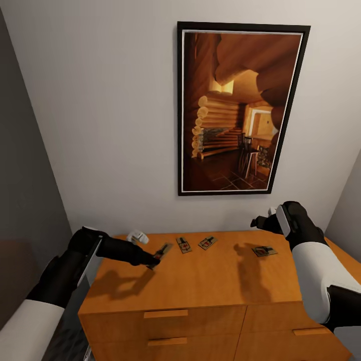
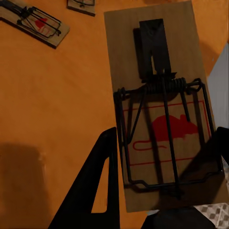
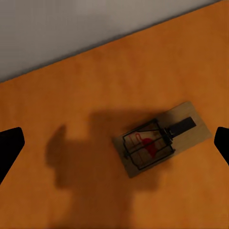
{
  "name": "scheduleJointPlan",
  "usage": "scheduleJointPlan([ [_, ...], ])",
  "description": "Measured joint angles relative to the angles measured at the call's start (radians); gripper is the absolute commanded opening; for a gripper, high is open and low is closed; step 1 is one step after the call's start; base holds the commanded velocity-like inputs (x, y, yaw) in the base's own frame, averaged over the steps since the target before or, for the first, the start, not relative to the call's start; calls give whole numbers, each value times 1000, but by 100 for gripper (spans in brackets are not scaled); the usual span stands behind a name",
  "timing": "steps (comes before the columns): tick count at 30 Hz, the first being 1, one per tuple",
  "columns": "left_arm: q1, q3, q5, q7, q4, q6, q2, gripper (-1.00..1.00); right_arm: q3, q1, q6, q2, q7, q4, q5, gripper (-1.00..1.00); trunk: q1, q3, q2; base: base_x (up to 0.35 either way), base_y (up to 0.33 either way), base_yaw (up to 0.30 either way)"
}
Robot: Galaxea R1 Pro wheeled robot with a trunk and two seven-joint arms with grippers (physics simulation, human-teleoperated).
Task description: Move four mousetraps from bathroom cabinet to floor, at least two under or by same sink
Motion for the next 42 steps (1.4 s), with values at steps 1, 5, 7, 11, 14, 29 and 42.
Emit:
scheduleJointPlan([
  [1,1,4,5,0,-1,0,0,-100,0,0,0,0,0,0,0,100,0,0,0,0,0,0],
  [5,2,15,26,1,-3,0,0,-100,-1,0,0,0,-1,0,0,100,0,0,0,0,0,0],
  [7,2,17,31,1,-4,0,0,-100,-1,0,0,0,-1,0,0,100,0,0,0,0,0,0],
  [11,2,20,37,1,-8,0,0,-100,0,0,0,-1,-2,0,0,100,0,0,0,0,0,0],
  [14,2,21,38,2,-9,0,0,-100,-1,0,0,-1,-2,0,0,100,0,0,0,0,0,0],
  [29,2,22,36,3,-9,-1,1,-100,-2,0,0,-1,-2,0,-1,100,0,0,0,-15,-9,0],
  [42,2,22,34,6,-9,-2,1,-100,-1,0,0,0,-2,0,0,100,0,0,0,-106,-94,0],
])
